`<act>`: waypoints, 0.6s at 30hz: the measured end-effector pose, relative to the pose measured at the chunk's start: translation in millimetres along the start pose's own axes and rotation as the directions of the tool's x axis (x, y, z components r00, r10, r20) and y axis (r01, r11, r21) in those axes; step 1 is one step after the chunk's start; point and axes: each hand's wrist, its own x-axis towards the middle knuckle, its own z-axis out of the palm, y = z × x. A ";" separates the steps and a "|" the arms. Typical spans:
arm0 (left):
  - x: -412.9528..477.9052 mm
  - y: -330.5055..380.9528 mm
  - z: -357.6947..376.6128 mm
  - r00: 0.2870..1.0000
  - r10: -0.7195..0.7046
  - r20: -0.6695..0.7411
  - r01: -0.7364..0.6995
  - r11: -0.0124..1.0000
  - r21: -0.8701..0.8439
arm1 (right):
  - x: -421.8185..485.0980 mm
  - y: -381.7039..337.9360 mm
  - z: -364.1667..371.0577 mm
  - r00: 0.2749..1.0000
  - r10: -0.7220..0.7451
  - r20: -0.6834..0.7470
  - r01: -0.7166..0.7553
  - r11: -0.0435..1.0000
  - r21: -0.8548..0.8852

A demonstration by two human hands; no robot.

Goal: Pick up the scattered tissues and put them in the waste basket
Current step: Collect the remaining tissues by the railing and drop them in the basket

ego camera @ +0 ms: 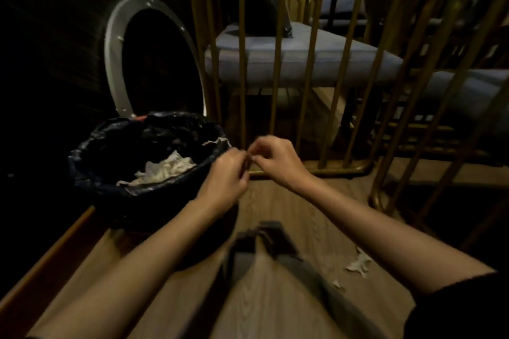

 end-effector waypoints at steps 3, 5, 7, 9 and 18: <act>-34.5 9.2 80.1 0.944 -0.046 0.327 0.050 0.999 -0.002 | -54.4 78.0 5.5 0.944 0.315 0.102 -0.303 0.945 -0.120; -59.9 7.8 129.8 0.849 -0.136 0.510 0.136 0.990 0.037 | -93.0 125.8 8.6 0.855 0.492 0.162 -0.465 0.867 -0.182; -83.4 9.0 166.5 0.804 -0.156 0.574 0.176 0.984 0.021 | -128.1 161.0 6.8 0.768 0.610 0.193 -0.555 0.785 -0.274; -100.4 12.2 192.3 0.796 -0.145 0.587 0.192 0.981 -0.018 | -158.1 186.8 3.3 0.681 0.700 0.215 -0.617 0.707 -0.347; -111.6 21.4 241.2 0.877 -0.145 0.459 0.185 0.982 -0.044 | -241.4 203.5 22.6 0.726 0.630 0.276 -0.555 0.774 -0.306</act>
